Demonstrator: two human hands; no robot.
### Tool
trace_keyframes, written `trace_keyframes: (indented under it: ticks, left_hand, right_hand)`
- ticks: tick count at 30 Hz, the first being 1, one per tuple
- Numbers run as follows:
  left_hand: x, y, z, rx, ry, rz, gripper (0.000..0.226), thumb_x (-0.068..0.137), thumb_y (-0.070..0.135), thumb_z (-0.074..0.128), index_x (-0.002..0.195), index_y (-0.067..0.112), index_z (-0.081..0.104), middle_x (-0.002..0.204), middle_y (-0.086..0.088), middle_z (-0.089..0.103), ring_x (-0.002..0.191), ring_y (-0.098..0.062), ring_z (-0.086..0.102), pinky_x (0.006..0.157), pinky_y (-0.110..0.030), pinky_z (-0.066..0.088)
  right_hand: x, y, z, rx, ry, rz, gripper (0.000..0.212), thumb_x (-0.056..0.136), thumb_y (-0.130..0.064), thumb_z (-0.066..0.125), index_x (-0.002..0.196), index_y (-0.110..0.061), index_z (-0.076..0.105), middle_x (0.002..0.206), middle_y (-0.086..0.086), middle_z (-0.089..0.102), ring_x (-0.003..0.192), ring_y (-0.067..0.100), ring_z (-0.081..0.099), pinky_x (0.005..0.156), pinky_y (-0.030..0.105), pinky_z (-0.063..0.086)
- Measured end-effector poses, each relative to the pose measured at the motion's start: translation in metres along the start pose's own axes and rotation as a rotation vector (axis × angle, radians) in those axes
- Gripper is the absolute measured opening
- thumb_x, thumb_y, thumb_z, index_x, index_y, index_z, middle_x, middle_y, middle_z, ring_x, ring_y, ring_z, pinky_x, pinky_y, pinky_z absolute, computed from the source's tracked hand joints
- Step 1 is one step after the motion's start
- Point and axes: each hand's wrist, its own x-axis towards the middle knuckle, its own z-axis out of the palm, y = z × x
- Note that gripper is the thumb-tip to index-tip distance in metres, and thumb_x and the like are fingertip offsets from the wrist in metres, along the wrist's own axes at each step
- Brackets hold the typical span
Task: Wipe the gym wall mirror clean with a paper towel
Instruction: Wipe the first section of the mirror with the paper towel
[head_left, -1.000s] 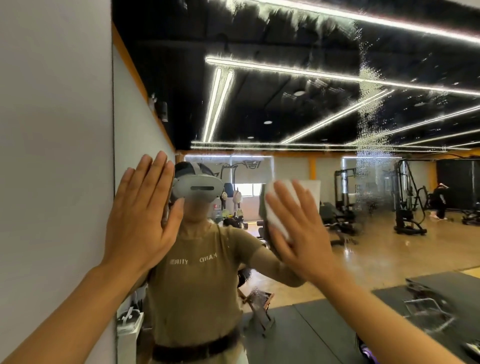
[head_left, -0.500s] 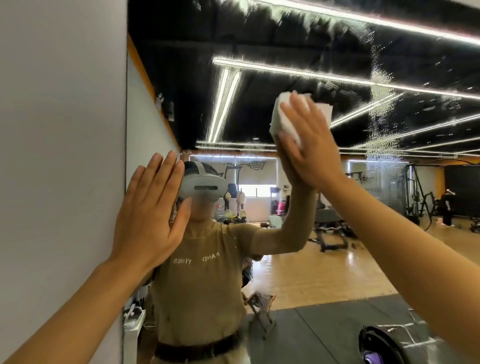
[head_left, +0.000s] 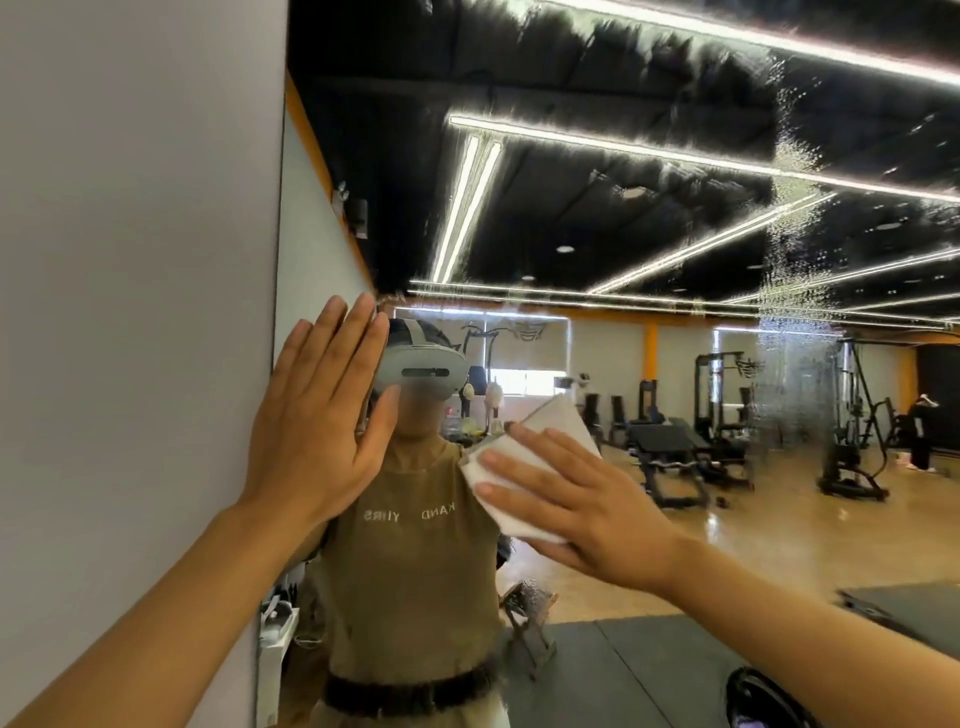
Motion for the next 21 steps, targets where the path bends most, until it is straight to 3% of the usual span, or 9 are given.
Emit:
trace_keyframes:
  ticks: [3,8,12,15,18,21]
  left_hand:
    - [-0.001,-0.001,0.0,0.003,-0.006,0.002,0.063,0.103,0.039,0.032,0.157,0.008,0.024,0.166,-0.009,0.019,0.154,-0.024,0.012,0.126,-0.032,-0.001]
    - [0.0,-0.001,-0.001,-0.017,-0.018,0.0,0.063,0.103,0.038,0.034,0.157,0.008,0.025,0.165,-0.009,0.02,0.154,-0.023,0.011,0.126,-0.031,-0.002]
    - [0.0,-0.002,-0.004,-0.006,-0.038,-0.005,0.063,0.102,0.039,0.033,0.158,0.009,0.024,0.166,-0.007,0.018,0.154,-0.021,0.009,0.125,-0.029,-0.004]
    - [0.0,-0.004,-0.005,-0.016,-0.048,0.003,0.063,0.103,0.039,0.034,0.157,0.009,0.025,0.166,-0.008,0.018,0.154,-0.022,0.009,0.125,-0.029,-0.003]
    - [0.0,-0.004,-0.006,-0.026,-0.062,0.002,0.063,0.103,0.039,0.033,0.157,0.008,0.026,0.166,-0.007,0.019,0.155,-0.022,0.009,0.125,-0.03,-0.003]
    - [-0.001,-0.003,-0.008,-0.047,-0.057,-0.001,0.062,0.103,0.039,0.033,0.157,0.009,0.026,0.166,-0.006,0.019,0.155,-0.019,0.008,0.125,-0.027,-0.004]
  right_hand:
    - [0.024,0.029,-0.009,0.049,0.057,0.072,0.052,0.105,-0.037,0.044,0.153,-0.022,0.032,0.163,0.001,0.024,0.153,0.025,0.017,0.124,0.046,0.021]
    - [0.098,0.097,-0.045,0.053,0.301,0.463,0.053,0.106,-0.043,0.035,0.151,-0.016,0.039,0.161,0.006,0.03,0.151,0.024,0.016,0.121,0.036,0.014]
    - [0.129,0.119,-0.058,0.035,0.362,0.667,0.056,0.104,-0.045,0.032,0.153,-0.016,0.038,0.162,0.007,0.03,0.152,0.03,0.017,0.12,0.034,0.007]
    - [0.12,0.092,-0.047,0.02,0.319,0.568,0.055,0.106,-0.043,0.032,0.153,-0.015,0.036,0.162,0.008,0.029,0.152,0.032,0.015,0.123,0.04,0.006]
    - [0.091,0.05,-0.027,0.048,0.246,0.349,0.056,0.105,-0.042,0.033,0.152,-0.011,0.038,0.161,0.012,0.031,0.152,0.035,0.018,0.122,0.056,0.019]
    - [0.058,0.009,-0.008,0.008,0.135,0.127,0.053,0.105,-0.041,0.035,0.149,-0.013,0.045,0.16,0.01,0.034,0.151,0.035,0.021,0.124,0.052,0.017]
